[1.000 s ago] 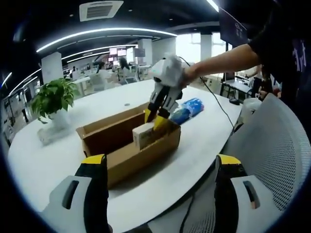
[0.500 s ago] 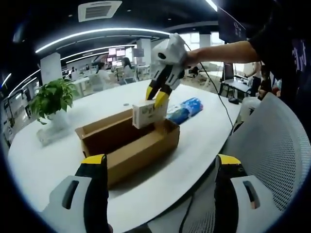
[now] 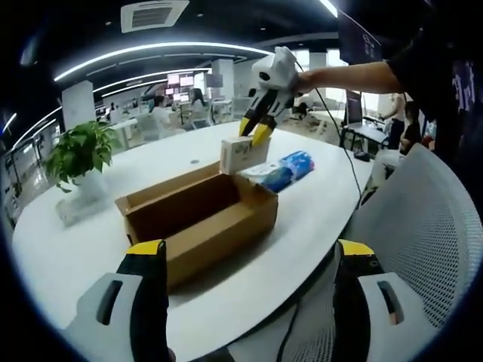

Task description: Operate the shoe box by opening the lid, removing the specified soft item, and placing it in the target area until the item is outside and the box remains undamaged.

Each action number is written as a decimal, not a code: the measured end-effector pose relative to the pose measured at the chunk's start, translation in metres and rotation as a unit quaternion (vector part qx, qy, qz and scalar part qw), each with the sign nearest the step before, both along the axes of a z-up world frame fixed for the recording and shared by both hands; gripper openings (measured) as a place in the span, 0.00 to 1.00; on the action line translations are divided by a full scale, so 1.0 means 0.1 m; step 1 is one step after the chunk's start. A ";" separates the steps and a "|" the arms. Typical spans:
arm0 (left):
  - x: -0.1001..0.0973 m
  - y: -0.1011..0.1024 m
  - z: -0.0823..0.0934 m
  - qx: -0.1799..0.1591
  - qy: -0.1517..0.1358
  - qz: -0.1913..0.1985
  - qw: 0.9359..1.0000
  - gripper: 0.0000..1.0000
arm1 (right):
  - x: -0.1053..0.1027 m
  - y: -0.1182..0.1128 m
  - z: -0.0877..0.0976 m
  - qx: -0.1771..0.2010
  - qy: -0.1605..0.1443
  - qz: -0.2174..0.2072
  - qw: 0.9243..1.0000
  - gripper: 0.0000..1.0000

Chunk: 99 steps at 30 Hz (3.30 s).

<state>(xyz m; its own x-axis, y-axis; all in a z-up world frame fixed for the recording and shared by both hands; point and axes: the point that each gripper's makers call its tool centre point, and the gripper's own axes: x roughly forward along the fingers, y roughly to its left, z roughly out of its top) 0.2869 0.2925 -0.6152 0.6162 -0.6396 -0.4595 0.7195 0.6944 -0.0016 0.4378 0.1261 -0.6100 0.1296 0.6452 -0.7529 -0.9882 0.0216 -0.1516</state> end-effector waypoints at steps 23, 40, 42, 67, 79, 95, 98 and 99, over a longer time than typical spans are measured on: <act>0.01 -0.03 -0.01 -0.004 0.005 0.008 1.000 0.89 | 0.22 -0.84 0.02 -0.013 -0.029 -0.026 0.999 0.13; 0.00 -0.06 -0.03 -0.003 0.013 0.003 1.000 0.88 | 0.48 -1.47 -0.19 -0.036 -0.038 -0.059 0.997 0.13; 0.00 -0.06 -0.03 -0.004 0.014 0.003 1.000 0.88 | 0.52 -1.55 -0.23 -0.041 -0.041 -0.064 0.996 0.13; -0.01 -0.06 -0.07 0.000 0.031 0.006 0.999 0.86 | 0.78 -2.33 -0.83 -0.091 -0.027 -0.095 0.991 0.13; 0.02 -0.01 -0.08 0.006 0.031 0.019 0.999 0.84 | 0.87 -2.60 -1.19 -0.130 -0.014 -0.095 0.987 0.13; 0.09 0.08 -0.07 -0.003 0.031 0.047 0.998 0.83 | 0.89 -2.69 -1.33 -0.158 -0.016 -0.083 0.984 0.15; 0.08 0.06 -0.06 0.000 0.029 0.043 0.999 0.84 | 0.91 -2.70 -1.33 -0.160 -0.016 -0.089 0.983 0.15; 0.08 0.05 -0.06 0.002 0.029 0.041 0.999 0.84 | 0.91 -2.70 -1.33 -0.161 -0.018 -0.091 0.983 0.16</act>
